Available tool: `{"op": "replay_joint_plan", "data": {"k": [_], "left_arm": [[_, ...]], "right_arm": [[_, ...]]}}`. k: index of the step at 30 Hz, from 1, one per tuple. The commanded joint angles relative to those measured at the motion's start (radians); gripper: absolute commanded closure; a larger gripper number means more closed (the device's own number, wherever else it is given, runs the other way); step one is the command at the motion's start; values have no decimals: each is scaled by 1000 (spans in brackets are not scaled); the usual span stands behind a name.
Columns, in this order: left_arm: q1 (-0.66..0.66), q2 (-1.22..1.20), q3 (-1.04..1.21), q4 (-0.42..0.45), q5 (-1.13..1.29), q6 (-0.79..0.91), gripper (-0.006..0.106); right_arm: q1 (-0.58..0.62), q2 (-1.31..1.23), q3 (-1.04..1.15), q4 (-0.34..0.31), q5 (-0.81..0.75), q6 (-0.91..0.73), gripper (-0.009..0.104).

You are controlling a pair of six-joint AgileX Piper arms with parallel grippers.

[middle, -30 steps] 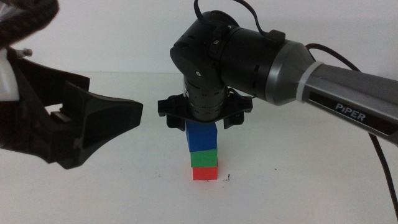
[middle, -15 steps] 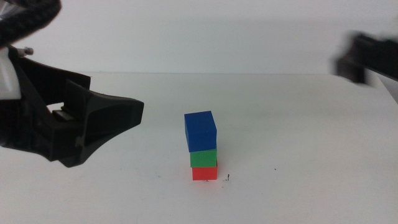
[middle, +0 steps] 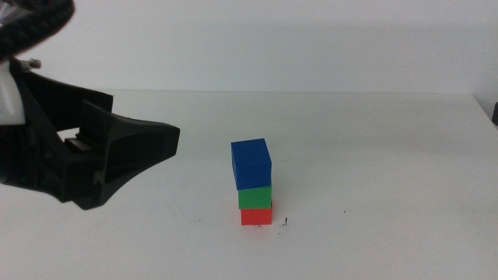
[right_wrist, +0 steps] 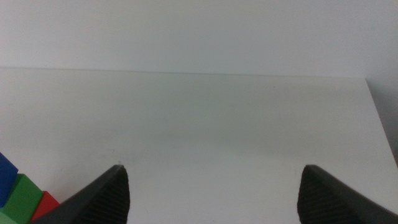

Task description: Stack red cubes first, then green, then blue cubes in a specific spot.

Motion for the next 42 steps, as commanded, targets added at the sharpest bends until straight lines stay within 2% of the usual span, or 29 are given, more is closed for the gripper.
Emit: {"op": "replay_joint_plan", "data": {"k": [1,5,8,13,16,21,26,29,34,42], "left_arm": [[1,-3,1,6,-14,1,7],[1,-3,1,3,-12,1,7],[1,-9,38,36,-34,1,7],[53,-93,190,168,-226,1,7],[138,-189,312,231,-335,1,7],[319,-416,529,218,-382,1,7],[490,-683,717,215,-380,1,7],[583,-799,803,165,-380,1,7],[673,-815,929,60,-440,1,7],[709,-815,1039,60,-582,1,7]], "right_arm": [[-9,-2,3,3,-15,-12,2],[-9,-2,3,3,-15,-12,2],[-9,-2,3,3,-15,-12,2],[-9,-20,28,5,-47,-12,2],[-9,-88,112,-23,-114,-12,2],[-10,-250,324,-25,-232,-12,2],[-25,-520,533,-25,-235,-12,2],[-62,-650,620,-25,-235,-12,2],[-110,-786,720,-26,-232,-12,2],[-110,-786,765,-42,-273,-12,2]]}}
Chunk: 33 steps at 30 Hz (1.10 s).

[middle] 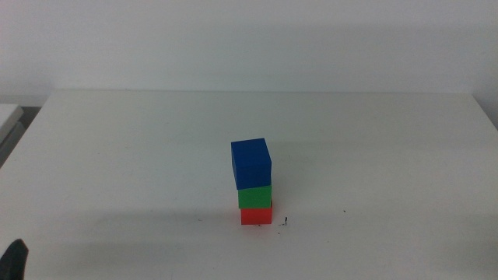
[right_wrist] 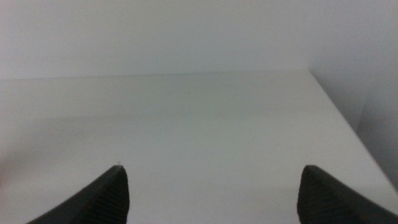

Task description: Stack red cubes first, then green, then blue cubes in a specific spot.

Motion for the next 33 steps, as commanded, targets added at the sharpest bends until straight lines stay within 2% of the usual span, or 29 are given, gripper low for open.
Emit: {"op": "replay_joint_plan", "data": {"k": [1,8,17,33], "left_arm": [[2,-3,5,-14,-41,0,7],[2,-3,5,-12,-79,0,7],[2,-3,5,81,-81,0,7],[-35,-3,5,87,-83,0,7]], "right_arm": [[-6,-5,4,-32,-25,-11,2],[-6,-5,4,-31,-32,-11,2],[-6,-5,4,-31,-32,-11,2],[-6,-5,4,-31,-32,17,2]]}}
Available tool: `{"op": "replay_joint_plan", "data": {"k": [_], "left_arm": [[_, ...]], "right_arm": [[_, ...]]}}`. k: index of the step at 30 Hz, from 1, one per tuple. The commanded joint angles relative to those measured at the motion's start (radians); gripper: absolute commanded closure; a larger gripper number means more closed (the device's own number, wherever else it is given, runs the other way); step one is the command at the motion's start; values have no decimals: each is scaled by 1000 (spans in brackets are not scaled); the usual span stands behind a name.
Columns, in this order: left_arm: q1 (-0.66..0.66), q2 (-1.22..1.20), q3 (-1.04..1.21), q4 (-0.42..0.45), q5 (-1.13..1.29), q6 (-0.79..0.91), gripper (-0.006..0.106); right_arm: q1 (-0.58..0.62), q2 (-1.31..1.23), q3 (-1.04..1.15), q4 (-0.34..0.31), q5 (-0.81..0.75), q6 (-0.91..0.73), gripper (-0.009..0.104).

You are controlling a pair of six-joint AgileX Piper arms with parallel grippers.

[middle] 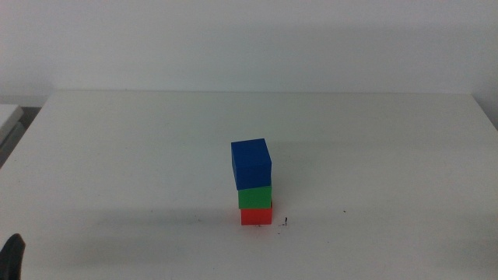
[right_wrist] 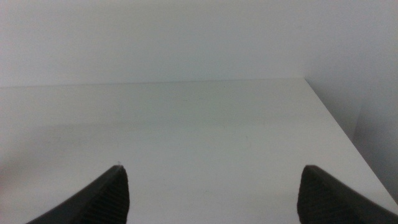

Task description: Stack red cubes first, then green, then blue cubes in a specific spot.

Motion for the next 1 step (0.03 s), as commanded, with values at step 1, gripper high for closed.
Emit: {"op": "replay_joint_plan", "data": {"k": [1], "left_arm": [[-5,-3,0,-2,-17,0,7]], "right_arm": [[-4,-5,4,-9,-11,-2,2]]}}
